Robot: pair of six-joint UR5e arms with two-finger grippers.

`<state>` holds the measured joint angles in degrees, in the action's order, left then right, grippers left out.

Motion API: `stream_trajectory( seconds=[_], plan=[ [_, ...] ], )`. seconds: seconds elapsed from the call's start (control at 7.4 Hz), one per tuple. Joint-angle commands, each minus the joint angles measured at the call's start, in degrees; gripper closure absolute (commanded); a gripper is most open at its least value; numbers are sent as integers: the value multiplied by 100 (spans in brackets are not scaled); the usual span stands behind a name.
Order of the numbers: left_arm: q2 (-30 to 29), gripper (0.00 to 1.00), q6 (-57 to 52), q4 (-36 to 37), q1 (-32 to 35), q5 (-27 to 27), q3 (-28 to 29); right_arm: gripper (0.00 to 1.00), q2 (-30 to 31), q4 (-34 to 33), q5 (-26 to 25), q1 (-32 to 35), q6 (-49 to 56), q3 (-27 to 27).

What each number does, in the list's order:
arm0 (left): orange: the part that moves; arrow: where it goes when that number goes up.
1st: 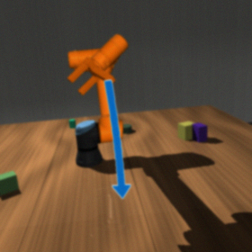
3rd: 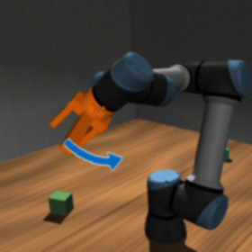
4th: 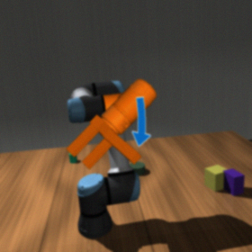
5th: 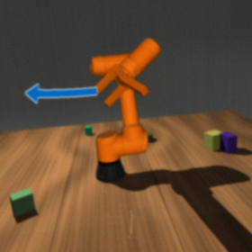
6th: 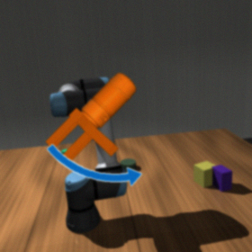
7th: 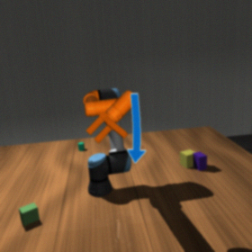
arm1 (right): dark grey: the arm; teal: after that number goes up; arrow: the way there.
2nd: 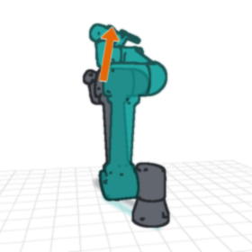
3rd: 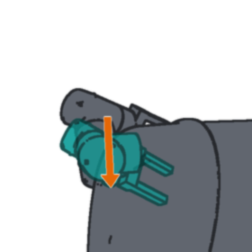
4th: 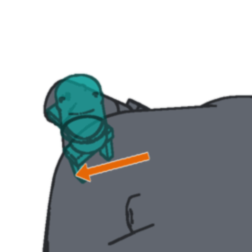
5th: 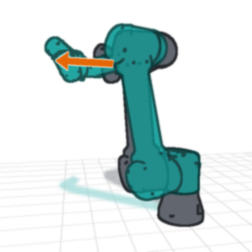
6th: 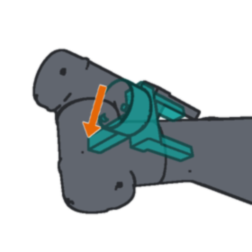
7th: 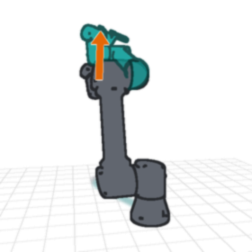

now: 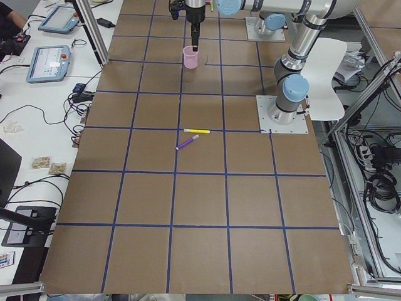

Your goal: Insert purple and pink pens into pink cup

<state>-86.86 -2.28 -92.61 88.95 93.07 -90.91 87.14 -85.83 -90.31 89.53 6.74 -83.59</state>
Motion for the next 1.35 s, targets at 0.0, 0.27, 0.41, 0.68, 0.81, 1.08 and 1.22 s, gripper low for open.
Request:
stream_trajectory(
  seconds=[0.0,0.27,0.41,0.68,0.81,1.08,1.22],
  plan=[
    [-7,0,0,41,0,-8,-49,0,-13,-4,-31,-32,72,0],
    [-7,0,0,76,-18,-25,-50,0,-4,48,-110,-328,771,0],
    [-15,0,-9,93,-27,-34,-41,0,-4,127,-362,-888,897,-17],
    [-24,0,-9,102,-27,-26,-32,0,22,111,-443,-2084,1779,-244],
    [-68,0,0,137,-61,-26,46,0,-4,-64,-418,-2759,2300,-559],
    [-42,0,-9,138,-411,-43,47,0,-74,-1428,-339,-4051,3485,-1716],
    [-33,0,-53,129,-761,-26,47,0,-74,-2542,-338,-4501,3918,-2540]
  ],
)
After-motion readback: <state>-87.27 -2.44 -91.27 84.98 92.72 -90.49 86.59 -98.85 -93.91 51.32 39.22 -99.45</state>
